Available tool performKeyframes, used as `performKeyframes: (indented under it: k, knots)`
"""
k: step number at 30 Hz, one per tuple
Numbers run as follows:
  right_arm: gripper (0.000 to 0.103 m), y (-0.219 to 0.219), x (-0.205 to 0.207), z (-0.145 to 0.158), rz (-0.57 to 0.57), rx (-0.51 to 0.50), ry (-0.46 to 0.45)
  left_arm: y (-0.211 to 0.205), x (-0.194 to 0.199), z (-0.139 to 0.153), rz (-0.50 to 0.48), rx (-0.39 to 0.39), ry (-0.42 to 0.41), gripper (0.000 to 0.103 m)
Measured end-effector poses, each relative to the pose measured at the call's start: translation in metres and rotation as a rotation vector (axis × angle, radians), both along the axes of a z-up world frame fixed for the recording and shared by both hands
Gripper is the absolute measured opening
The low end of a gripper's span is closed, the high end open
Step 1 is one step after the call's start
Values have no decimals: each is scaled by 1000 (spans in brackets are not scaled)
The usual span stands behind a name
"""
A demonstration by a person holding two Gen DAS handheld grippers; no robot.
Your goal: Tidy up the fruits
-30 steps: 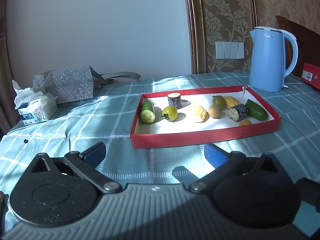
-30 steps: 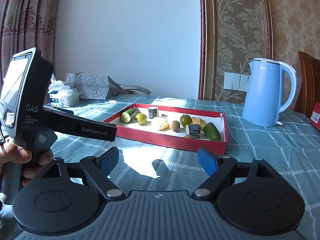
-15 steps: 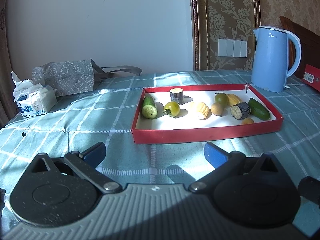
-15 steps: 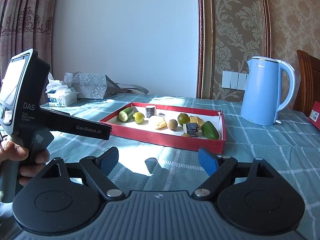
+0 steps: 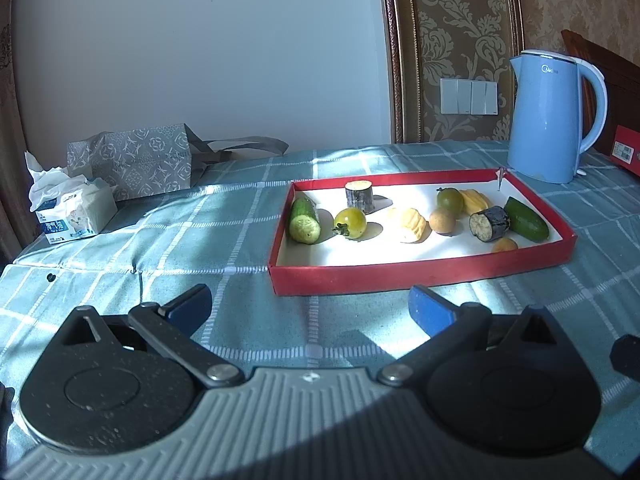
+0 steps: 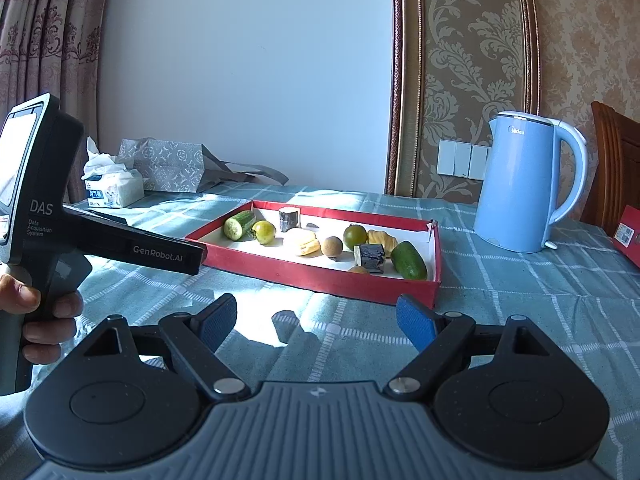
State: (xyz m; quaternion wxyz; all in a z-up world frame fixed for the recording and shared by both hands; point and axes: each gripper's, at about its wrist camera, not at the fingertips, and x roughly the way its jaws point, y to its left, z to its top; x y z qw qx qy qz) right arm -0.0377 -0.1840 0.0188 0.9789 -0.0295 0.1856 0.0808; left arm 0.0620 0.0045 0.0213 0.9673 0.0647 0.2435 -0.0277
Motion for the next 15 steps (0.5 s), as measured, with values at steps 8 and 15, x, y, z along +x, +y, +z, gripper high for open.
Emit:
performKeyframes:
  k: [8,15]
  knots:
    - [87,-51,16,-4,-128,-27,20,13,11,-3,19,-31,5,103]
    - [87,-86,21,-9,-191,31,44,14,16,-3,5,-45,21,103]
